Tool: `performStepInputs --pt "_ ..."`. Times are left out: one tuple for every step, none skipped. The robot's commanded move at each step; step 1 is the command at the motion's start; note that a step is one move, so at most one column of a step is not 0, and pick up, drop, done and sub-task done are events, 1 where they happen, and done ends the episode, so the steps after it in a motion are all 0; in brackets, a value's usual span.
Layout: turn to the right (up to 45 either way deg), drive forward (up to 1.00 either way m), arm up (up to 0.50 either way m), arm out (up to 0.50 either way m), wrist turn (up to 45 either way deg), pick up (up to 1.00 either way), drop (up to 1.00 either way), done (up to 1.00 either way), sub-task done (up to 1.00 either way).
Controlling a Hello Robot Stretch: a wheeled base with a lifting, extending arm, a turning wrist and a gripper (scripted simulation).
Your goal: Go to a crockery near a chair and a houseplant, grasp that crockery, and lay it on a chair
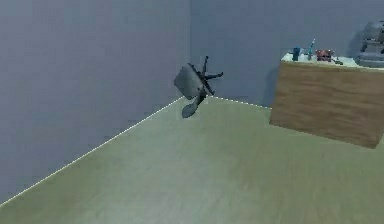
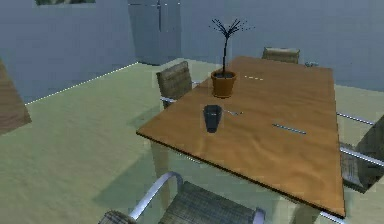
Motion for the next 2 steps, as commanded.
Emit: performStepInputs --pt "24.0 0.00 0.00 0.00 0.0 0.00 0.00 0.00 0.00" --pt "3.0 0.00 0.00 0.00 0.0 0.00 0.00 0.00 0.00"
